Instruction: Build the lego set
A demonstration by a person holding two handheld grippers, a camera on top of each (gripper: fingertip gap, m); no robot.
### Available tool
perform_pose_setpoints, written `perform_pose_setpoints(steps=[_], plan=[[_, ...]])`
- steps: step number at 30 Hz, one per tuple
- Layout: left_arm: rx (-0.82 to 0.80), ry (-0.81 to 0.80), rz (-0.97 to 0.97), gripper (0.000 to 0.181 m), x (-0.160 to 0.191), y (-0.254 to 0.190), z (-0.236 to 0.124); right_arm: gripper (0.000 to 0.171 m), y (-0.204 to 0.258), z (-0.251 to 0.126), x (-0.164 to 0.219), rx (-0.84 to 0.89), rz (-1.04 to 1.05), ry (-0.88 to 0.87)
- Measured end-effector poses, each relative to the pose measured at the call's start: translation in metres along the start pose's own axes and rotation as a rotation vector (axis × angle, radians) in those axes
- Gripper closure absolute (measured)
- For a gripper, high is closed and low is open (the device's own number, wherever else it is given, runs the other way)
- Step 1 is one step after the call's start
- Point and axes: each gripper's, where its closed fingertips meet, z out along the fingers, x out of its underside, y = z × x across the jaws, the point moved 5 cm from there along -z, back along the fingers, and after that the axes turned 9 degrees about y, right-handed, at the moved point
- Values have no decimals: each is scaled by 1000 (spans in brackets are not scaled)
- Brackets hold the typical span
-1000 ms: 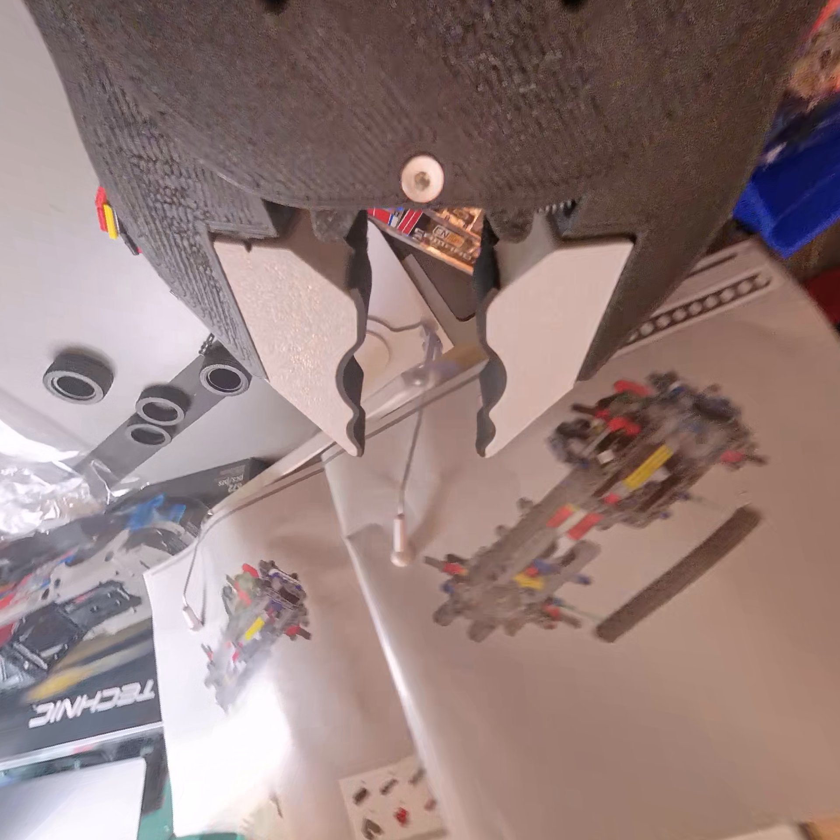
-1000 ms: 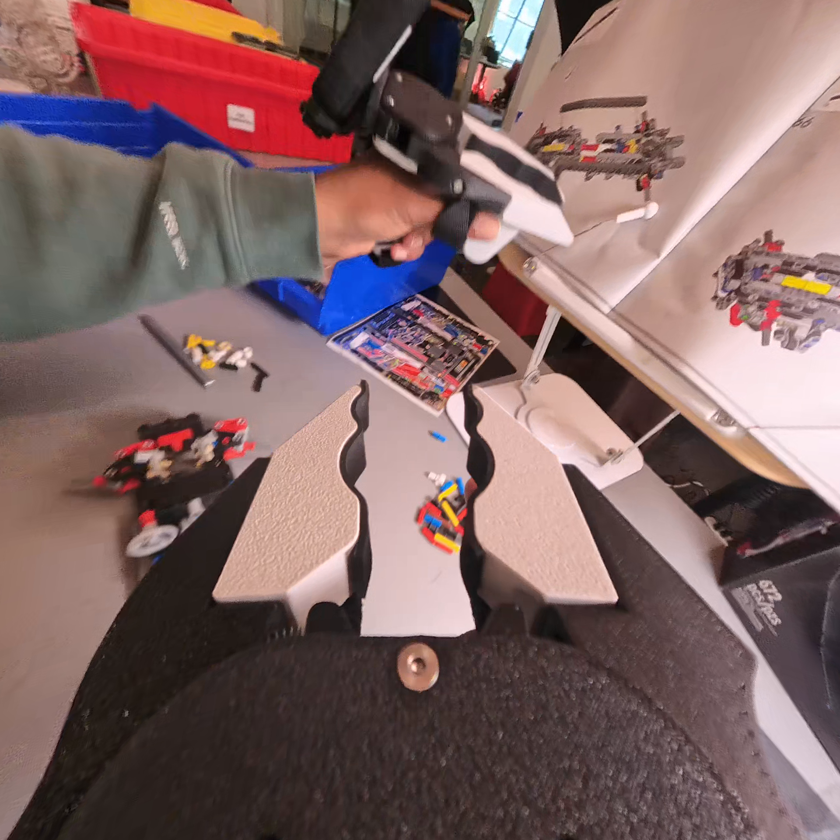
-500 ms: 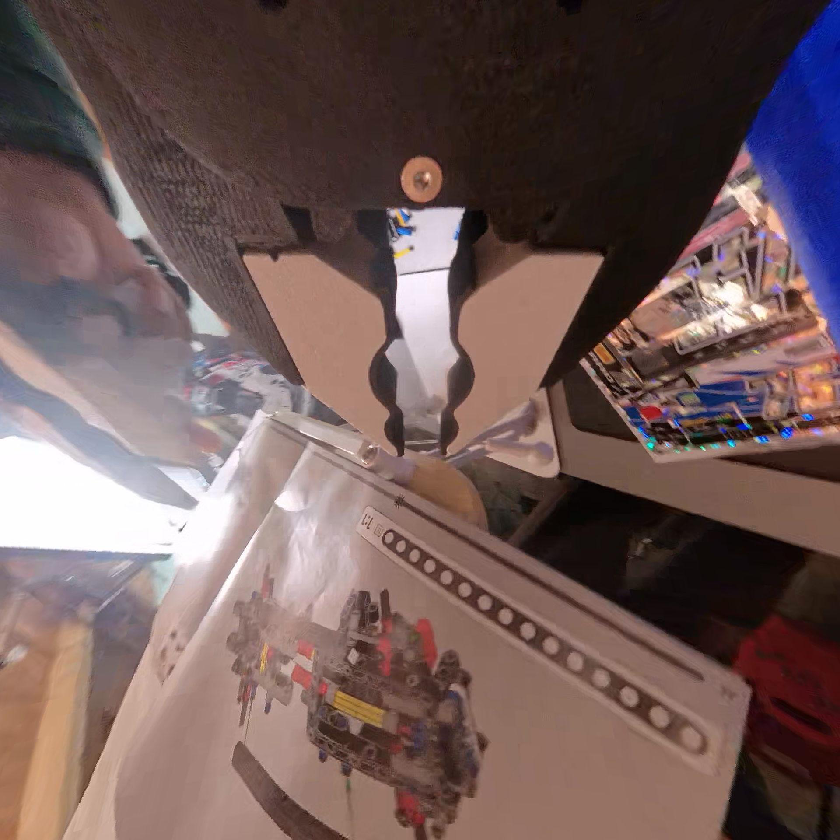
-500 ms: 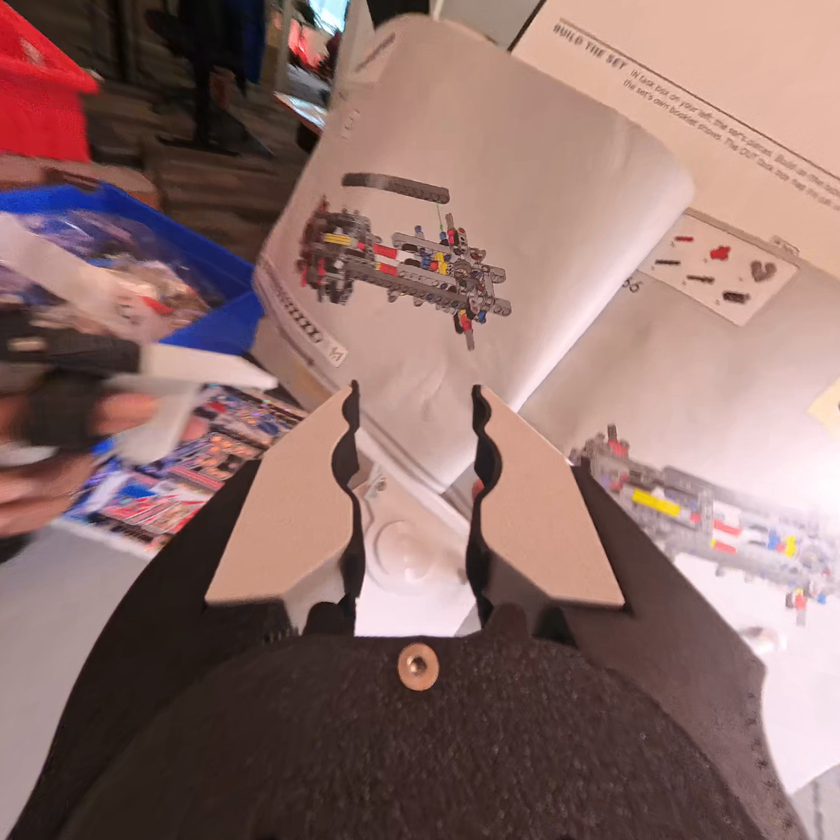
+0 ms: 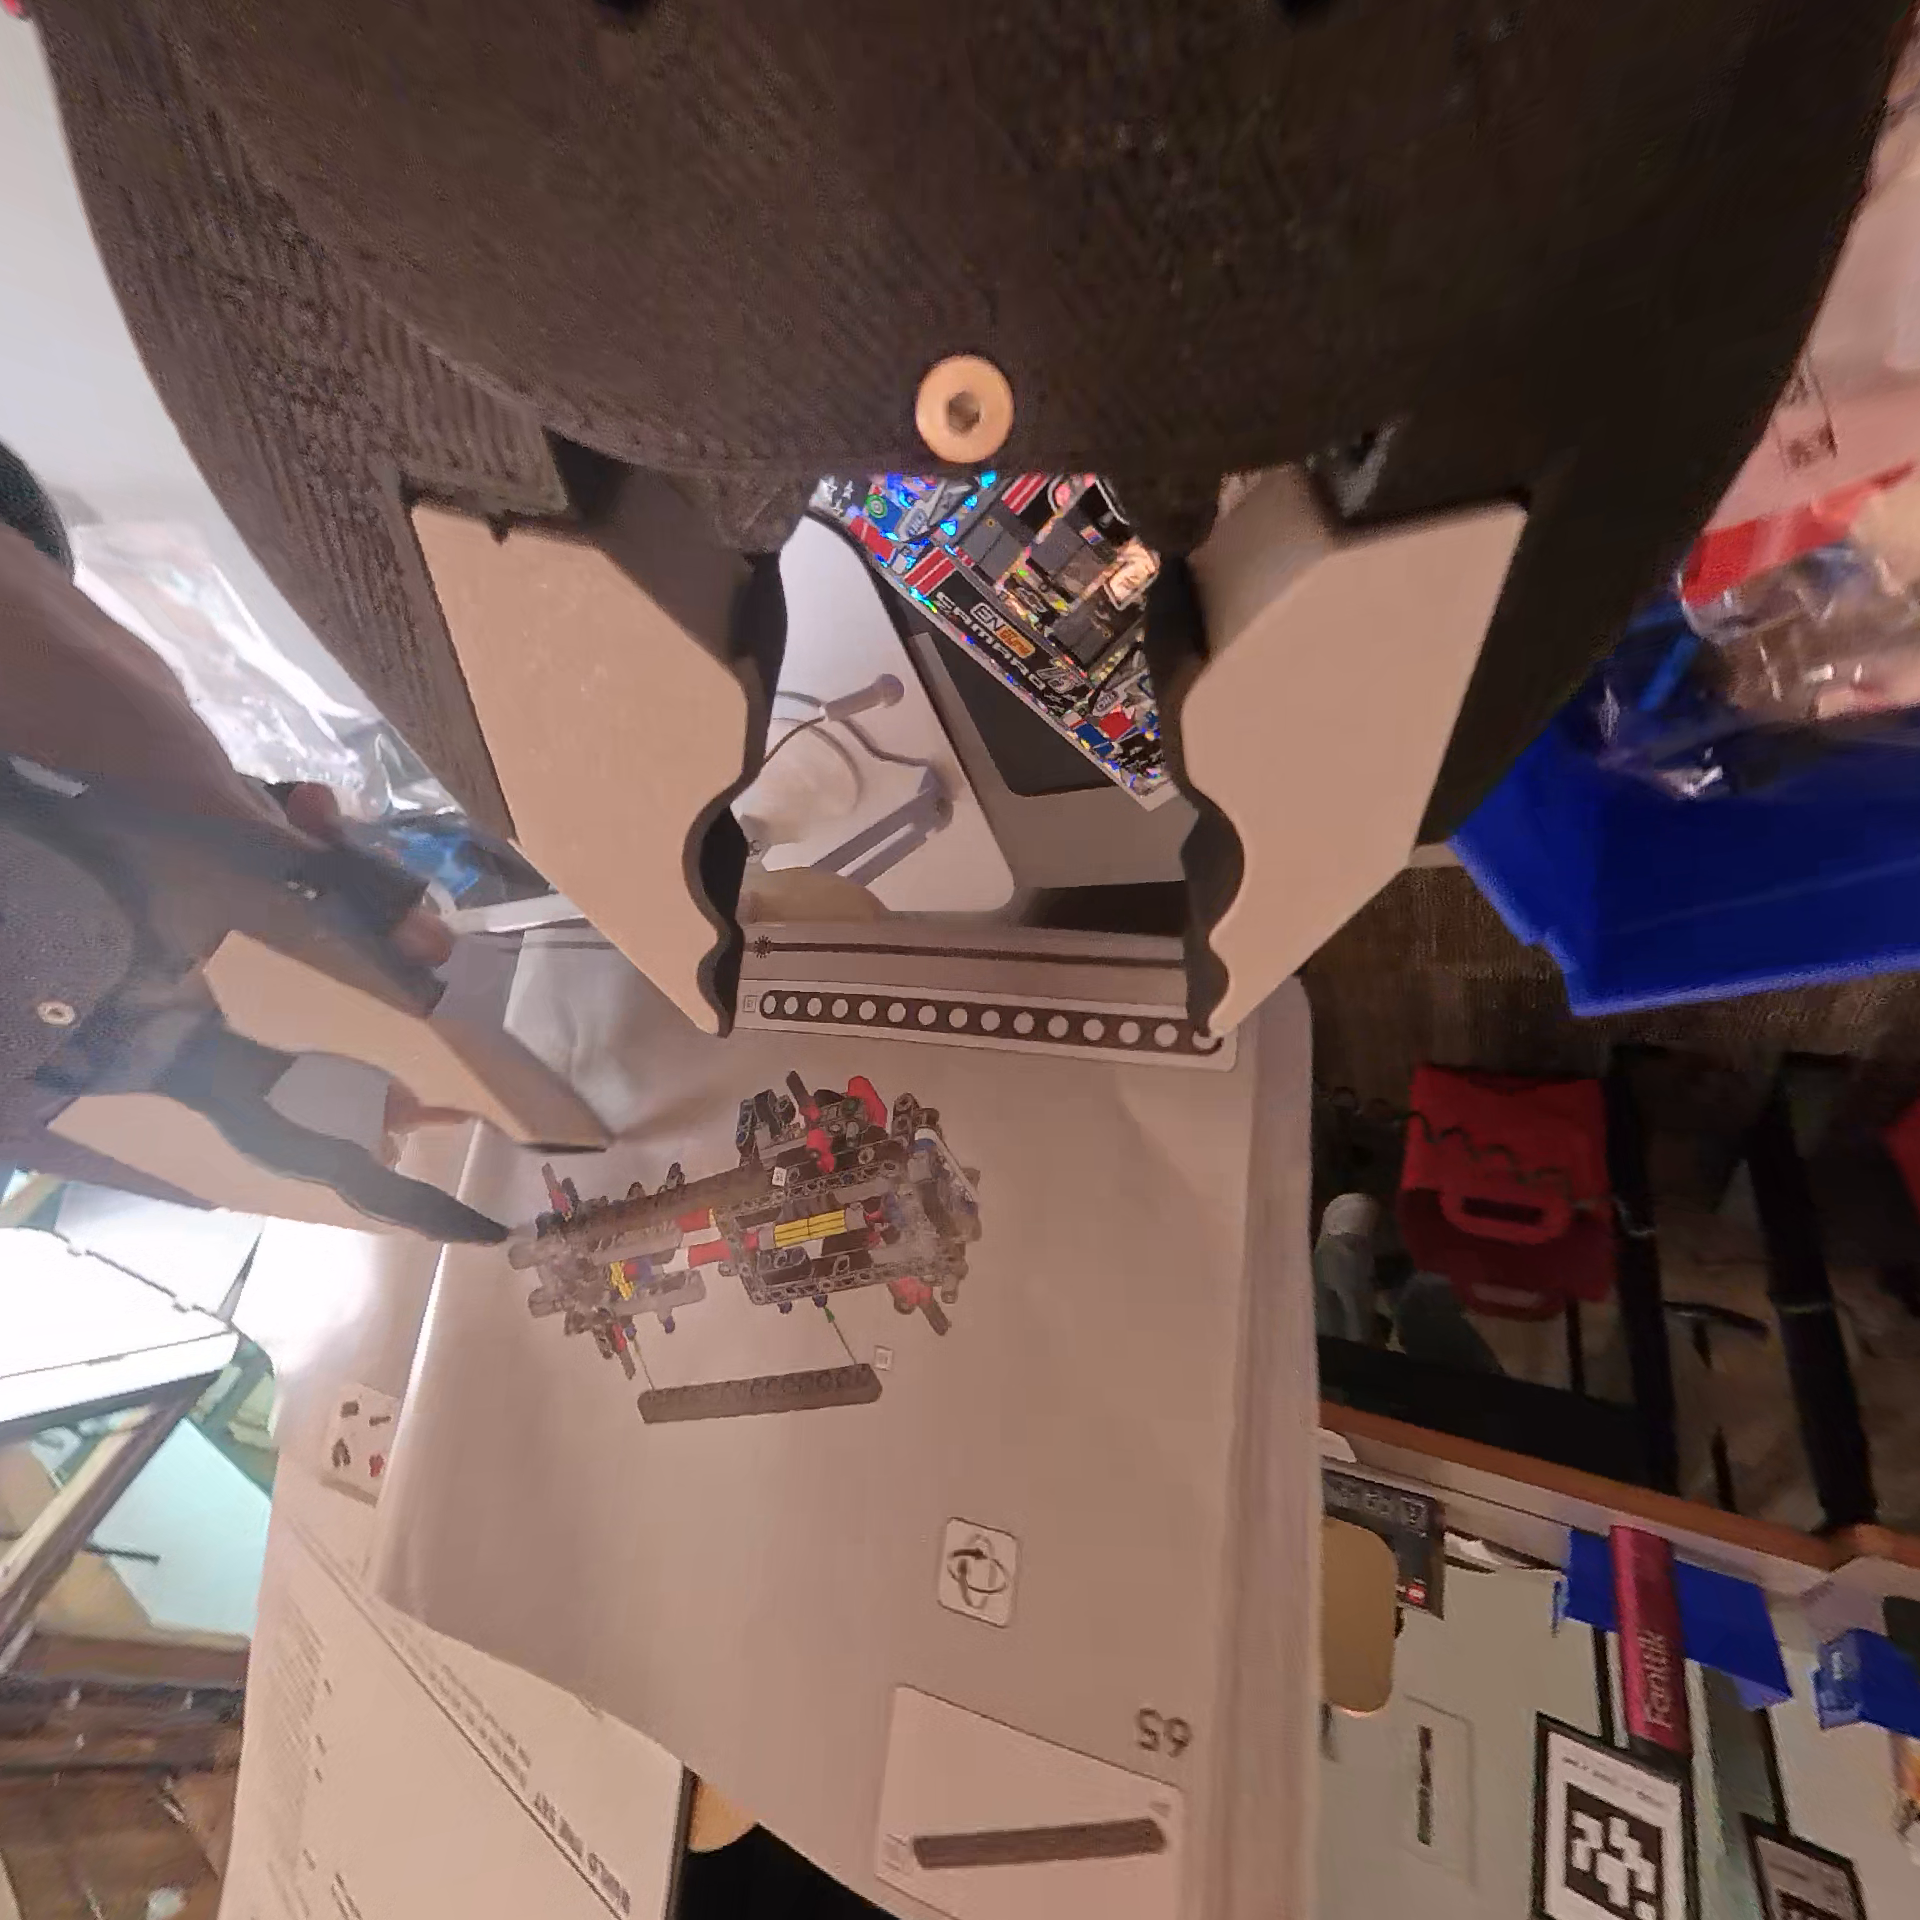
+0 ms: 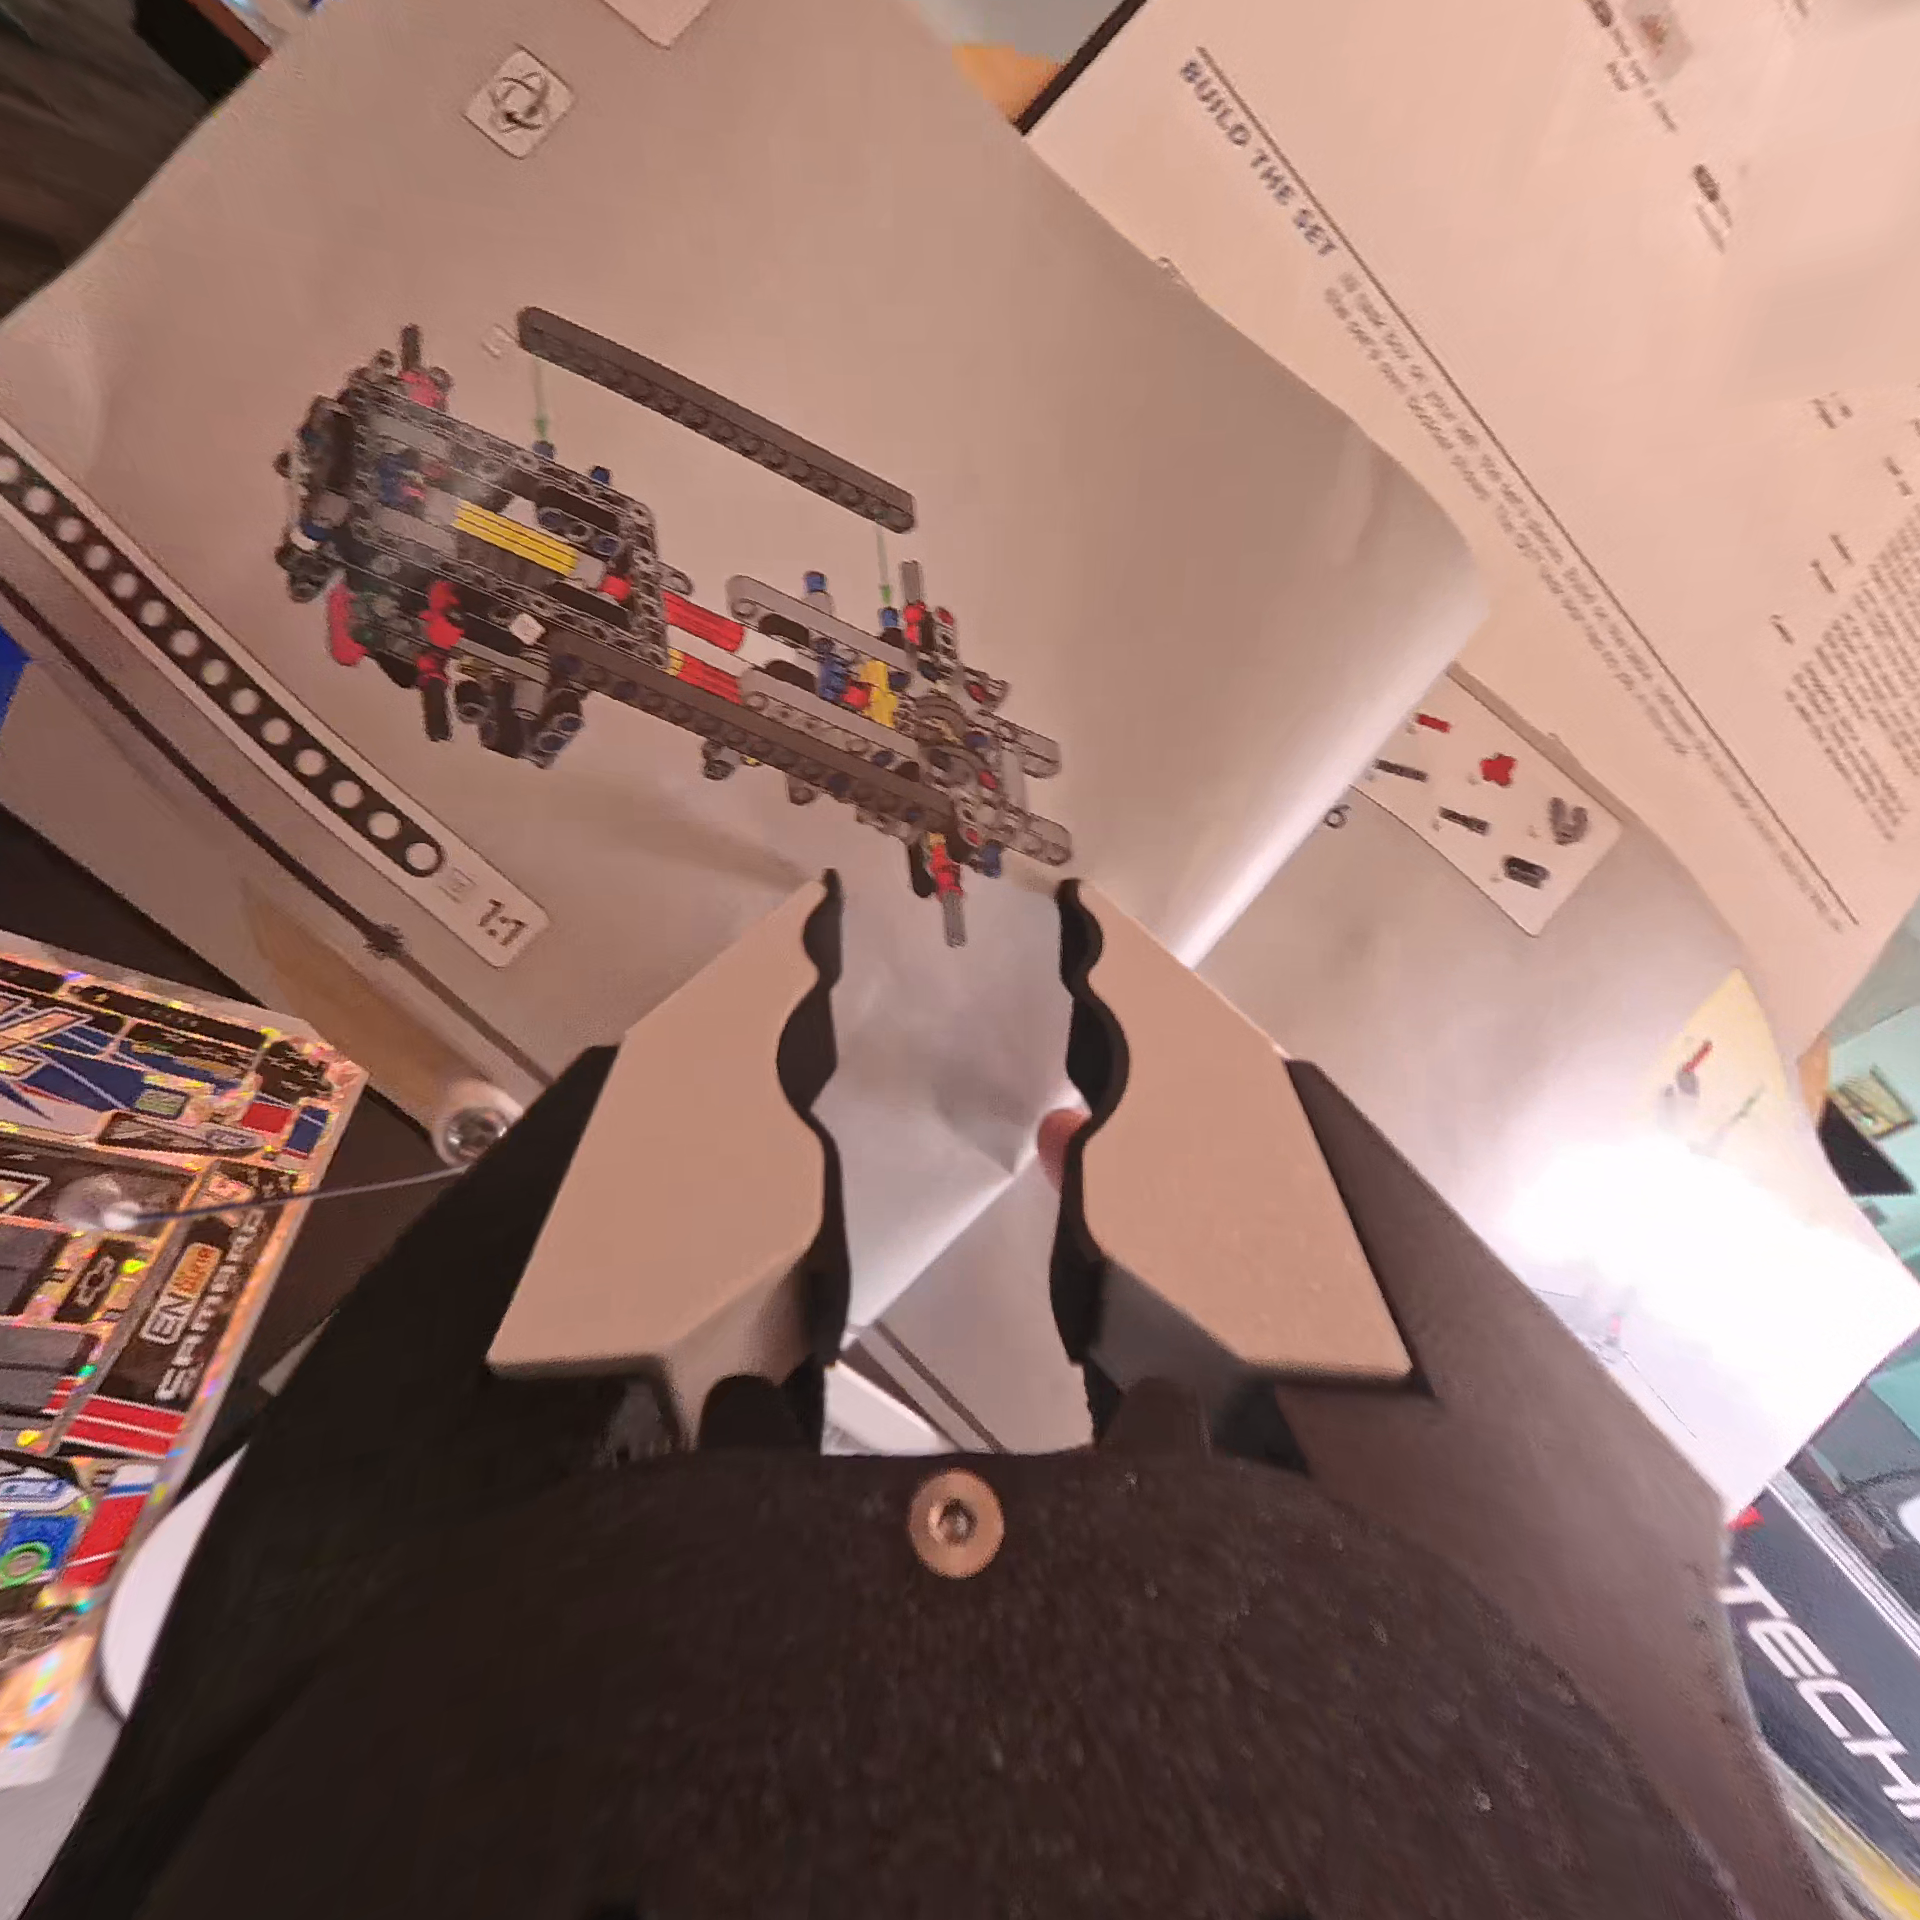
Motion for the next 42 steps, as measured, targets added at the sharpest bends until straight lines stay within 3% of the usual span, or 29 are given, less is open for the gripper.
perform_pose_setpoints(steps=[1,5,9,12,17,23,29,37,39,42], plan=[[5,11,34,93,-1,-1,5,144,-5,-1,2,5,7,-12],[0,60,136,84,-8,-8,28,171,-18,-4,10,-83,112,-34],[-5,128,204,92,-5,-22,53,163,-20,-9,16,-283,268,-41],[-69,119,252,120,-3,-30,58,148,-23,-19,22,-353,298,-56],[-120,50,301,154,-7,-48,43,142,-33,-46,43,-375,274,-70],[-91,14,307,157,-17,-82,21,131,-44,-76,59,-410,280,-41],[20,-6,346,154,-15,-145,11,117,-53,-116,48,-514,368,-65],[184,21,470,147,25,-240,38,97,-96,-144,36,-631,667,-84],[265,39,502,143,39,-259,49,100,-105,-135,44,-605,682,-45],[366,70,540,140,54,-274,55,129,-115,-111,64,-527,615,17]])
